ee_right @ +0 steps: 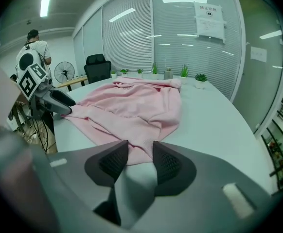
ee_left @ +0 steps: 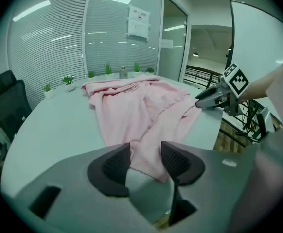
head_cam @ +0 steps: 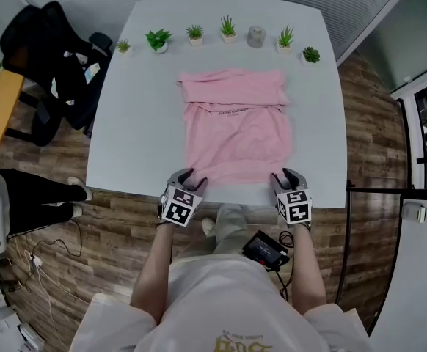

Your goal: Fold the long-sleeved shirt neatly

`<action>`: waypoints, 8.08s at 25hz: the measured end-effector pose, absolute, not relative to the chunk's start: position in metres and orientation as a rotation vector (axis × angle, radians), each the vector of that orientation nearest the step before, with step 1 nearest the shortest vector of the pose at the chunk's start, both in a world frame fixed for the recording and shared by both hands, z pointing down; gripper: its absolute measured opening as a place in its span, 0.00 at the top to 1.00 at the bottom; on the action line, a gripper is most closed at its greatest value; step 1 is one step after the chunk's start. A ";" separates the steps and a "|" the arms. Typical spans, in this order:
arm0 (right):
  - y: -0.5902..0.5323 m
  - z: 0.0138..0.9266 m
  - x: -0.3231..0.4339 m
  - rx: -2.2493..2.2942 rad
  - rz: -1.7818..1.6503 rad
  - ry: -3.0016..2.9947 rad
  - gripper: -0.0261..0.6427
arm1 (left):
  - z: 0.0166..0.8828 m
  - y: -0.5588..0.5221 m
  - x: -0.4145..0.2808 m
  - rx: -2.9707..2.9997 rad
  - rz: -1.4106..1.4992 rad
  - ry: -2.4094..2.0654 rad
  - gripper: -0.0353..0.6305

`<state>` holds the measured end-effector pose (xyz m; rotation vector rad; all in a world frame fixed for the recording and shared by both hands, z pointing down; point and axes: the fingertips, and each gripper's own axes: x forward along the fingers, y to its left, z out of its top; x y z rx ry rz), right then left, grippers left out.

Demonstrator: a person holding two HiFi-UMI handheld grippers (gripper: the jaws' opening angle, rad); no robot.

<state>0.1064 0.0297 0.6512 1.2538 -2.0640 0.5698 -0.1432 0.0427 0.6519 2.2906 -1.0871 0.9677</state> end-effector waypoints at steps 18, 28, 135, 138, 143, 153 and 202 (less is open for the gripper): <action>0.030 0.653 0.106 1.231 0.598 -2.068 0.73 | 0.646 0.053 -0.143 2.278 0.926 -1.107 0.65; 0.035 0.654 0.100 1.181 0.650 -2.075 0.89 | 0.650 0.048 -0.154 2.222 0.910 -1.095 0.88; -0.117 0.487 0.094 1.345 0.559 -2.341 0.89 | 0.504 -0.110 -0.182 2.287 0.560 -1.161 0.91; -0.130 0.484 0.088 1.340 0.550 -2.350 0.89 | 0.502 -0.122 -0.187 2.278 0.560 -1.183 0.91; -0.147 0.482 0.082 1.326 0.506 -2.339 0.89 | 0.506 -0.139 -0.194 2.251 0.605 -1.257 0.91; -0.165 0.485 0.082 1.341 0.452 -2.299 0.89 | 0.515 -0.165 -0.195 2.214 0.781 -1.399 0.91; -0.267 0.559 0.081 1.278 0.400 -2.150 0.91 | 0.601 -0.242 -0.195 1.984 1.193 -1.587 0.89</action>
